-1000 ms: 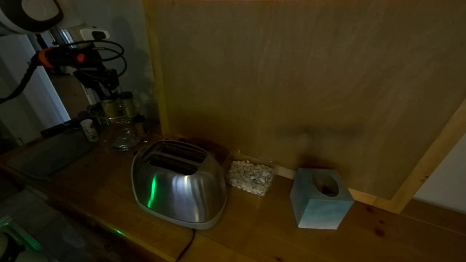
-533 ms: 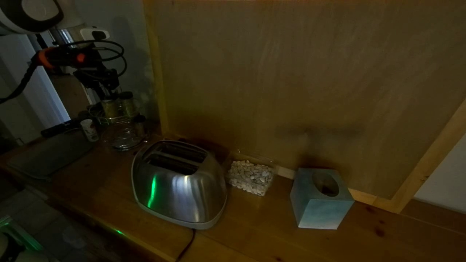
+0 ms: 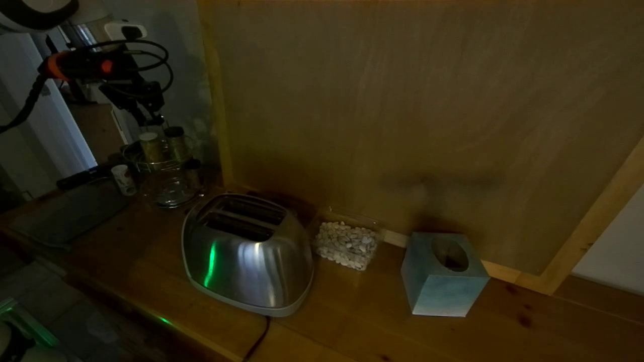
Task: Take the lid off of the spice bottle
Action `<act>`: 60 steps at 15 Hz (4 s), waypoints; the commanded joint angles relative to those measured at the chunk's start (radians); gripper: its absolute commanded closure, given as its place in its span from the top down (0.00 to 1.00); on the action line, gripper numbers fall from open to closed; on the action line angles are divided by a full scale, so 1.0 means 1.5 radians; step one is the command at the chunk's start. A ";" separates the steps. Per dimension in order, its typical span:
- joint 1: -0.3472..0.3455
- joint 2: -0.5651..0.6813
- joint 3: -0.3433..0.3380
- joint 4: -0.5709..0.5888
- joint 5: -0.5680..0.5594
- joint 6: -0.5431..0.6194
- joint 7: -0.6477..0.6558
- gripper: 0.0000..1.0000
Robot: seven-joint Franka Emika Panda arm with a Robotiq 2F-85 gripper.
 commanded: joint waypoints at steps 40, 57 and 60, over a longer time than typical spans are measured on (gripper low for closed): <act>0.209 -0.167 -0.043 -0.257 0.013 0.029 -0.430 0.24; 0.380 0.016 -0.004 -0.258 0.202 0.117 -0.609 0.24; 0.377 0.065 0.008 -0.258 0.215 0.144 -0.610 0.24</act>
